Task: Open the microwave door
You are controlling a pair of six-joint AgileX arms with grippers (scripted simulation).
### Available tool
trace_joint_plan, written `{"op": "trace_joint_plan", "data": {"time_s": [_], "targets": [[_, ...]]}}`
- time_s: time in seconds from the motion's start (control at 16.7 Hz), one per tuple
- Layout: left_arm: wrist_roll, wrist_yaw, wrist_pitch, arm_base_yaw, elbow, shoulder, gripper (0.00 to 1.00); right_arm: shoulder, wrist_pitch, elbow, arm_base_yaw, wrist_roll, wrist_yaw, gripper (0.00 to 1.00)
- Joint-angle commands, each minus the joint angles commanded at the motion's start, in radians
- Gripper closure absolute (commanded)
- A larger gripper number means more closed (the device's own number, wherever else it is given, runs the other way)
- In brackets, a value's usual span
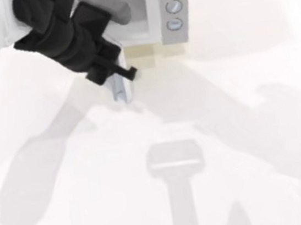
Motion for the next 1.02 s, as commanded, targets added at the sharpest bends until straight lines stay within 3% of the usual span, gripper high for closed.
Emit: {"op": "trace_joint_plan", "data": {"time_s": [0.3, 0.72, 1.02], "targets": [[0.0, 0.007, -0.001, -0.003, -0.004, 0.002, 1.0, 0.0, 0.0, 0.0, 0.0, 0.0, 0.0, 0.0], [0.161, 0.085, -0.029, 0.061, -0.037, -0.035, 1.0, 0.0, 0.0, 0.0, 0.0, 0.0, 0.0, 0.0], [0.179, 0.094, -0.033, 0.069, -0.043, -0.039, 1.0, 0.0, 0.0, 0.0, 0.0, 0.0, 0.0, 0.0]]}}
